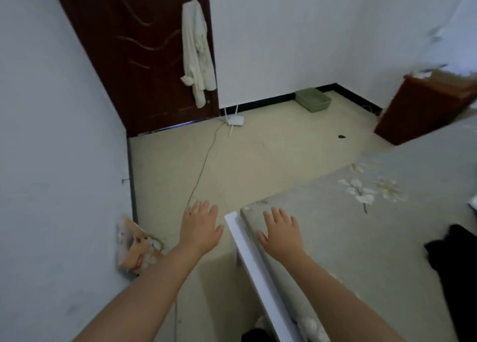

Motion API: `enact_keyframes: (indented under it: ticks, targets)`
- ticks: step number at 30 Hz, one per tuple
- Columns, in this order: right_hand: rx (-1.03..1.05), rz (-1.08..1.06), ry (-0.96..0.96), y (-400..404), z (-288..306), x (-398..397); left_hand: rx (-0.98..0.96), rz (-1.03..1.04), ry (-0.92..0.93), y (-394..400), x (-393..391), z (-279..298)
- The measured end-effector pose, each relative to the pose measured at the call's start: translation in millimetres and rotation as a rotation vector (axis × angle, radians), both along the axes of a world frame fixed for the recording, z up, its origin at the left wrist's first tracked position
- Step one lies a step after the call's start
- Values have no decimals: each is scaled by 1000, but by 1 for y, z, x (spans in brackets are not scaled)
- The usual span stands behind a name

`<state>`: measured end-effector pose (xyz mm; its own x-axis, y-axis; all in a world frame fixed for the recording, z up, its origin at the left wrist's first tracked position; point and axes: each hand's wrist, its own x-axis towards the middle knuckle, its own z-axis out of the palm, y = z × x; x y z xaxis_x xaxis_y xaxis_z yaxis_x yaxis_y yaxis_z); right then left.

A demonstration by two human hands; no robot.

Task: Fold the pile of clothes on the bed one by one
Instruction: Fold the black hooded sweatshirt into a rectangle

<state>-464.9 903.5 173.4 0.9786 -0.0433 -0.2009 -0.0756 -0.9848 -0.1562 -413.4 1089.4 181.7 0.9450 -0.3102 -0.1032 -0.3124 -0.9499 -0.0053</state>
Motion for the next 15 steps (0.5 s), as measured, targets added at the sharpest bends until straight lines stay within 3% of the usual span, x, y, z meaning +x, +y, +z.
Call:
enact_keyframes:
  ticks: [5, 15]
  targets:
    - [11, 135, -7, 24, -5, 135, 15, 145, 9, 35, 113, 2]
    - [3, 216, -45, 59, 11, 392, 72, 226, 46, 58, 323, 34]
